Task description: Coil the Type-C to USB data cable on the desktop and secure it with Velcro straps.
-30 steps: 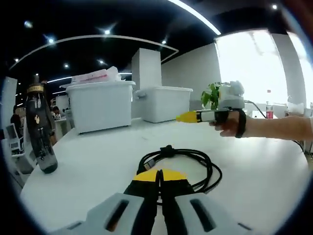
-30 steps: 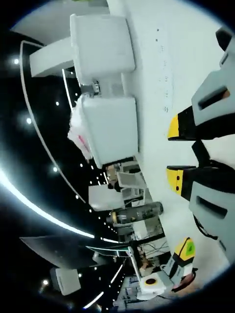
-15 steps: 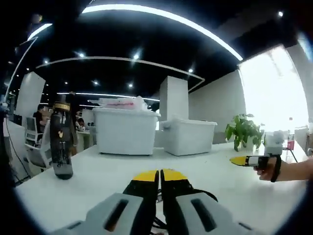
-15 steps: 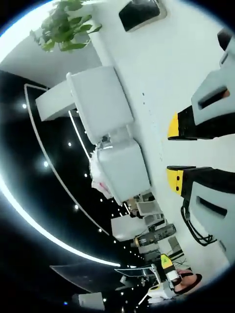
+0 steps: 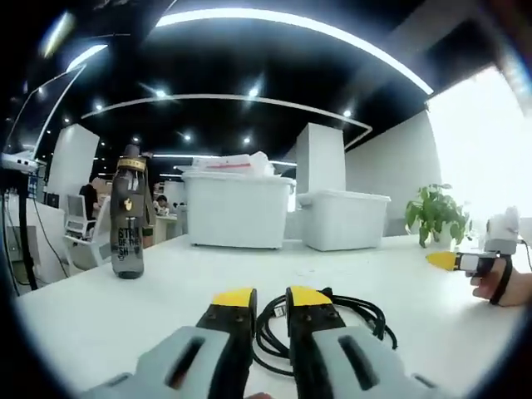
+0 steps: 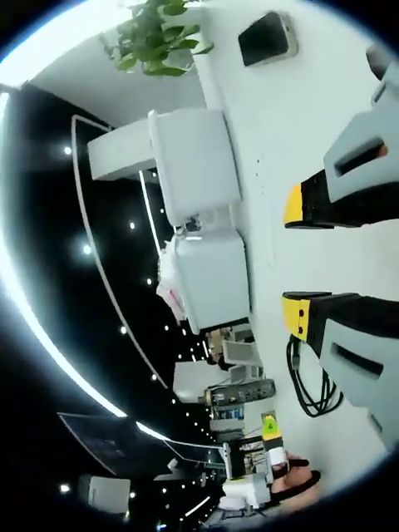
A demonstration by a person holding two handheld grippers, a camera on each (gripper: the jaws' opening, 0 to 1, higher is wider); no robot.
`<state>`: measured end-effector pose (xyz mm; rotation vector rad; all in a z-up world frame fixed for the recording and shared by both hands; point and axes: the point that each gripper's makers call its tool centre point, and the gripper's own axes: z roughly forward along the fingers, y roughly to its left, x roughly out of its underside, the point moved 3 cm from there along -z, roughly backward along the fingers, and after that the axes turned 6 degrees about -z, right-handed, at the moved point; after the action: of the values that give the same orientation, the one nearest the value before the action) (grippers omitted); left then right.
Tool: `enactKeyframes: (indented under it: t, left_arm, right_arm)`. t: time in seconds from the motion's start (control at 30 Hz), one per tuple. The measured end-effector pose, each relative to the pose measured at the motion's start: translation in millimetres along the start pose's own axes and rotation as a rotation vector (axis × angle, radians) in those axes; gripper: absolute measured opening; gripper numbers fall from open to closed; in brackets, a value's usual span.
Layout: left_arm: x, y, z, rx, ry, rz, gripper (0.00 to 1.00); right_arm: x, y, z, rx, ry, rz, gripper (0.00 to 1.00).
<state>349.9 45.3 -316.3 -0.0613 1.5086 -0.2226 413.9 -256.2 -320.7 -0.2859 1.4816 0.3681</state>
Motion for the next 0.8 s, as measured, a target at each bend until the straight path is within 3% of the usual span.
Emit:
enactKeyframes:
  t: [0.17, 0.43, 0.53, 0.63, 0.8]
  left_arm:
    - [-2.7, 1.8, 2, -0.010, -0.011, 0.103, 0.20]
    - [-8.1, -1.5, -2, 0.005, -0.034, 0.113, 0.38]
    - [3.0, -0.3, -2, -0.011, 0.012, 0.129, 0.43]
    - [9.1, -3.0, -1, -0.010, 0.032, 0.162, 0.46]
    - [0.7, -9.6, -9, -0.001, 0.009, 0.168, 0.46]
  right_arm:
    - [-3.5, 7, -5, -0.003, -0.006, -0.061, 0.35]
    - [-12.4, 6, -16, -0.010, -0.050, -0.059, 0.45]
    - [-8.0, 2, -17, 0.005, -0.030, -0.051, 0.46]
    - [-7.4, 2, -22, 0.002, -0.024, -0.036, 0.47]
    - [-9.0, 1, -27, 0.002, -0.019, -0.026, 0.47]
